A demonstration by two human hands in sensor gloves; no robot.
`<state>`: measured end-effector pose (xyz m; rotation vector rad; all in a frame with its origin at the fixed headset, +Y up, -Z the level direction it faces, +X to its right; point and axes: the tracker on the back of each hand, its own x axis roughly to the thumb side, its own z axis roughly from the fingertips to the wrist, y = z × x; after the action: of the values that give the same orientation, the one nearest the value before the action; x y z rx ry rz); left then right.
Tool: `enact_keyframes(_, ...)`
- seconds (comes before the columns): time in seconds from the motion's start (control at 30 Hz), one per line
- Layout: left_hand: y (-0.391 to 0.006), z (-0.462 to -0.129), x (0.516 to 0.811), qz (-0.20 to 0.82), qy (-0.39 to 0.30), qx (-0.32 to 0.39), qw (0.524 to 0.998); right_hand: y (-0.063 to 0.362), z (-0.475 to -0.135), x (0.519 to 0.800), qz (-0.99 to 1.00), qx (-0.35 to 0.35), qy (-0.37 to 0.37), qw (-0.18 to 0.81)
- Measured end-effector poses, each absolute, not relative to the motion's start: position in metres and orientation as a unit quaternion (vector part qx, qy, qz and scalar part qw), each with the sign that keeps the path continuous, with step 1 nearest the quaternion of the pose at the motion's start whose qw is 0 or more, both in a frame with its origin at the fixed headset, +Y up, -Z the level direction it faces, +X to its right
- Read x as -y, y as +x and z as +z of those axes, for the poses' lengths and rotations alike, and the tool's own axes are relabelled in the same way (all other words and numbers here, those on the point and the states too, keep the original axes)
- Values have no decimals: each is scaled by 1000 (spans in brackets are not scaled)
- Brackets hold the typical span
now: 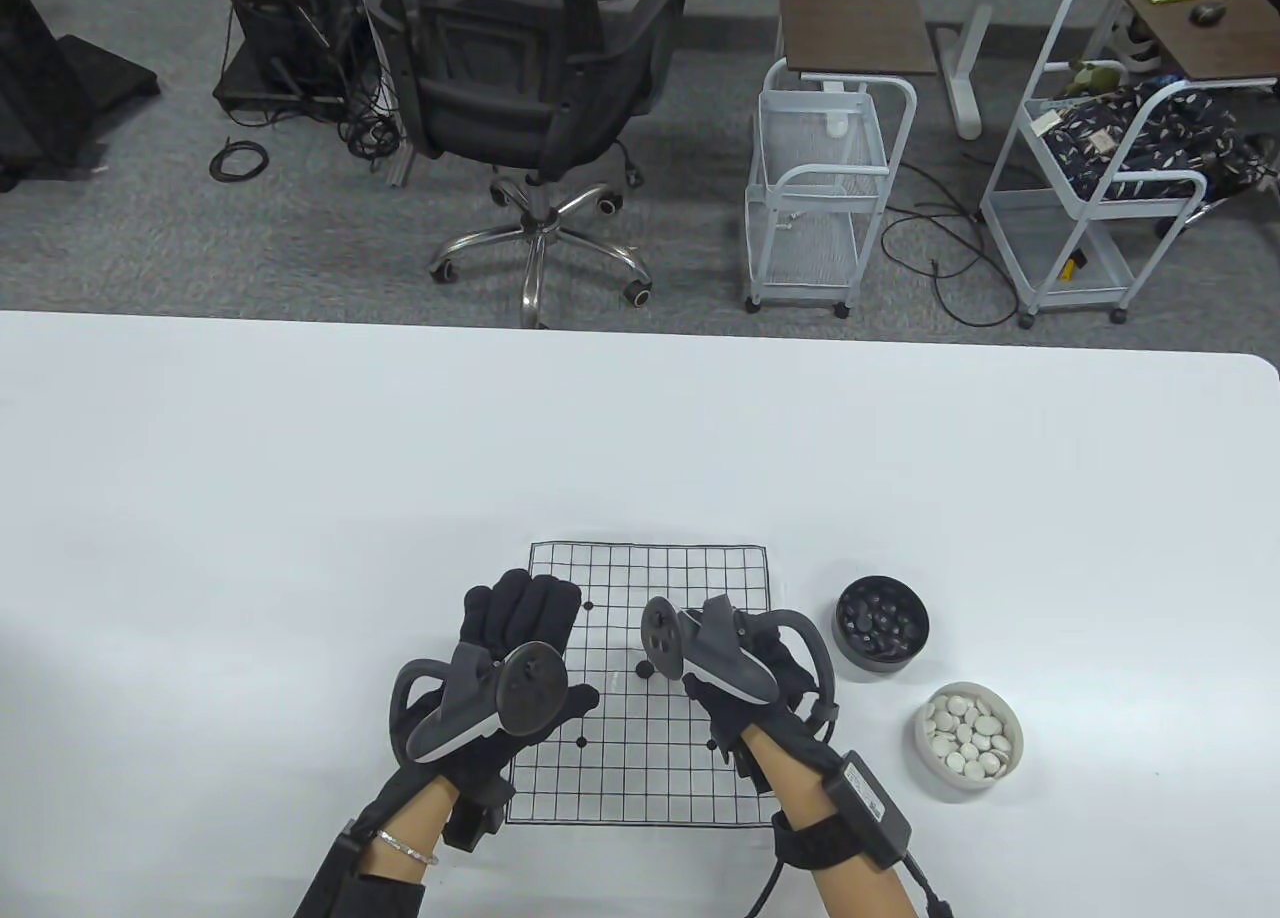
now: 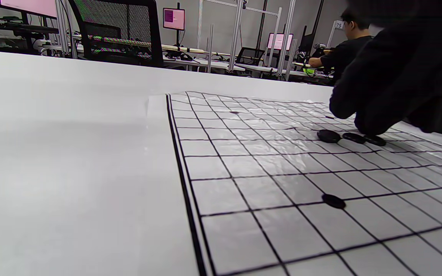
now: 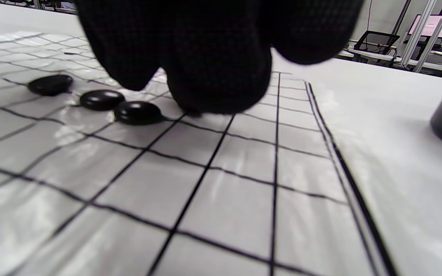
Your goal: Place Go stones in plus sign pattern
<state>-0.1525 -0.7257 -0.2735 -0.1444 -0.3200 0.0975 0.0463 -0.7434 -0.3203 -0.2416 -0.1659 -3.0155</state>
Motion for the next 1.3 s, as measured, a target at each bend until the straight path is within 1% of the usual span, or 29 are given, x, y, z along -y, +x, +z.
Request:
enact_keyframes(0.13, -153, -274, 726, 50, -72, 159, 983, 57, -322, 729, -996, 44, -47, 54)
enact_keyframes(0.3, -153, -273, 725, 49, -71, 157, 984, 89, -325, 705, -995, 7, 49, 91)
enact_keyframes(0.37, -153, -273, 725, 48, -71, 157, 984, 108, -327, 700, -987, 27, 104, 122)
enact_keyframes(0.57, -154, -273, 725, 48, -72, 155, 984, 149, -338, 709, -964, 85, 194, 163)
enact_keyframes(0.73, -155, -273, 725, 49, -72, 151, 985, 167, -346, 723, -955, 116, 221, 160)
enact_keyframes(0.83, -156, -273, 725, 47, -73, 148, 985, 171, -350, 733, -956, 113, 220, 161)
enact_keyframes(1.0, -156, -273, 725, 48, -74, 148, 985, 173, -356, 746, -945, 124, 228, 202)
enact_keyframes(1.13, -157, -273, 725, 49, -74, 148, 985, 172, -357, 749, -943, 102, 216, 230)
enact_keyframes(1.23, -156, -273, 725, 46, -75, 147, 985, 168, -356, 750, -948, 64, 198, 239)
enact_keyframes(1.3, -156, -273, 725, 46, -75, 147, 985, 168, -354, 750, -947, 65, 197, 246)
